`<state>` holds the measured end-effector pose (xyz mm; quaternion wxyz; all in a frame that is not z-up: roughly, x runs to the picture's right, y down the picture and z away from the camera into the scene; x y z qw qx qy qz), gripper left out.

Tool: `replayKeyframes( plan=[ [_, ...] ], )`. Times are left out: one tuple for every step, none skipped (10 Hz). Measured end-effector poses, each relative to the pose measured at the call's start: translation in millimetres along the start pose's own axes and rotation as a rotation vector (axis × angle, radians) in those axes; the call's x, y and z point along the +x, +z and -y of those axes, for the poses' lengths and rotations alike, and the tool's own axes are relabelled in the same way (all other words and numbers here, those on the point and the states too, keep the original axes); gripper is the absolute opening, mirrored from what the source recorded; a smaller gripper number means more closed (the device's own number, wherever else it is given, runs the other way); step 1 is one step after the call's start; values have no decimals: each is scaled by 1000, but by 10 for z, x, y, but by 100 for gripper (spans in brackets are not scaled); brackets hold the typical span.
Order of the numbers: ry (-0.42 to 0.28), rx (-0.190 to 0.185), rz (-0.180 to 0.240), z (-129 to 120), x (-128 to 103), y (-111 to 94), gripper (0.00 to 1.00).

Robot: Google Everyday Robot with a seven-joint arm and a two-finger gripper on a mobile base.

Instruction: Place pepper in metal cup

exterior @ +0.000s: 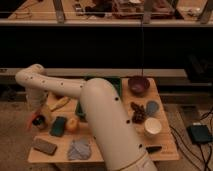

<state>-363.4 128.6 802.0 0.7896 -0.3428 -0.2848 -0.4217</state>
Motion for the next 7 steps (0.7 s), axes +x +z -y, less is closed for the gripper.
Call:
replayKeyframes(
  plan=[
    [7, 17, 15, -3, 21, -10, 80],
    [11, 28, 25, -6, 32, -14, 80],
    [15, 40, 33, -8, 43, -25, 80],
    [20, 54, 39, -17, 57, -32, 80],
    [31, 77, 44, -35, 85, -56, 80],
    [34, 99, 48, -39, 93, -75, 80],
    [38, 112, 49, -49, 109, -92, 80]
  ],
)
